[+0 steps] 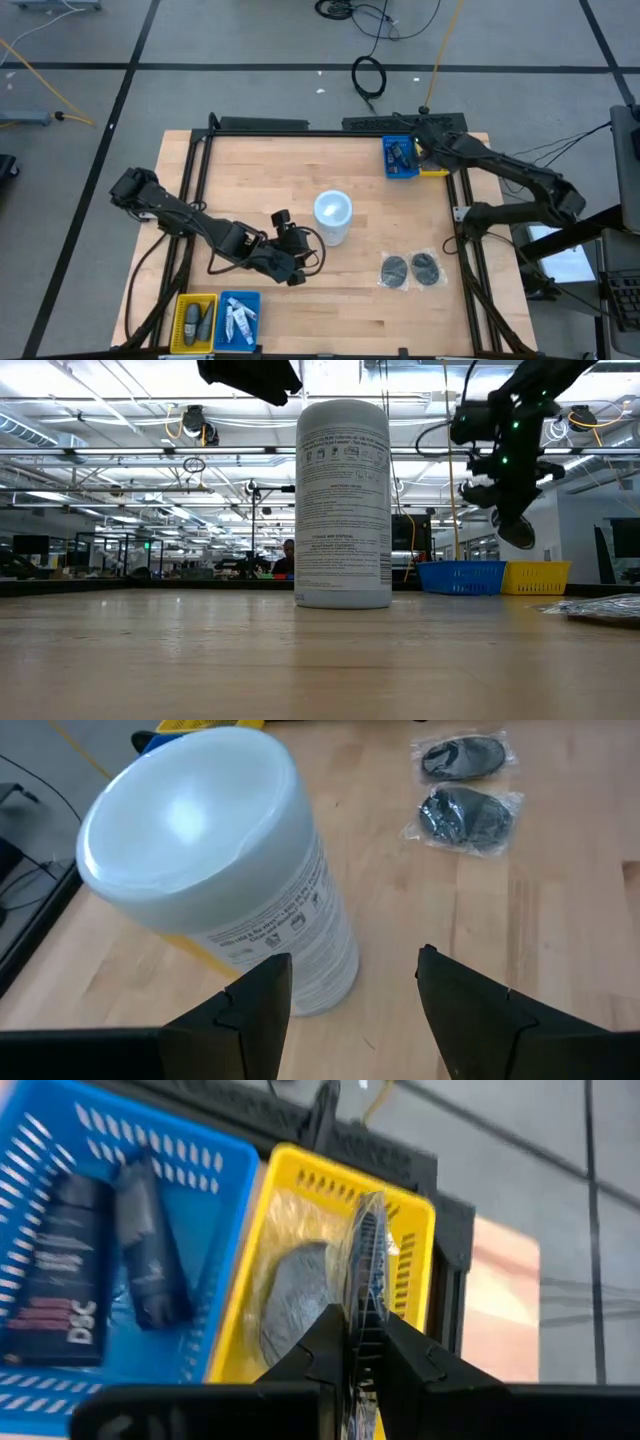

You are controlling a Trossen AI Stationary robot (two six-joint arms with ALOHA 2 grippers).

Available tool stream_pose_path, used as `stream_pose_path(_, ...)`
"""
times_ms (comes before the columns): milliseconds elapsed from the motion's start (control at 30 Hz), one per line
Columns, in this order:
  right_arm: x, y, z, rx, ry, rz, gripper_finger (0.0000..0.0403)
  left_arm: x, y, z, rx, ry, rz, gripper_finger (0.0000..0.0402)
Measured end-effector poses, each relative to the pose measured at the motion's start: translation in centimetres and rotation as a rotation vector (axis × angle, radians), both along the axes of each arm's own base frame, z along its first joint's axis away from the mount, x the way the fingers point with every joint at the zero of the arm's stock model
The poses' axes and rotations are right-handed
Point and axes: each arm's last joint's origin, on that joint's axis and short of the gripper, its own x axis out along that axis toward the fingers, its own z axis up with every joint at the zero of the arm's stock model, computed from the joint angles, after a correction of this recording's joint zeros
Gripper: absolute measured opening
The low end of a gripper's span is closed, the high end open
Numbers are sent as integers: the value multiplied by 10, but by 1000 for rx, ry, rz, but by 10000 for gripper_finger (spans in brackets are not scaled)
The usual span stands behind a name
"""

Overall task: Pick & Place Travel size toiletries
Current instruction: Put the black hairbrush into the top yellow bin

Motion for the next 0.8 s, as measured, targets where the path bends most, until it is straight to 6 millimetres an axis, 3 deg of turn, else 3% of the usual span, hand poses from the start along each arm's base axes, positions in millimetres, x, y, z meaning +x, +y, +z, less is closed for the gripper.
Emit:
stream_pose_path(300,-2,-22,-25,123,76,-59,22,0,-1,0,-6,-2,1,214)
stream_pose_path(533,-7,-30,-32,151,98,-96,24,0,-1,0,-6,-2,1,214)
stream_pose_path(800,-6,-31,-32,141,89,-96,70,0,-1,0,-3,0,-1,214)
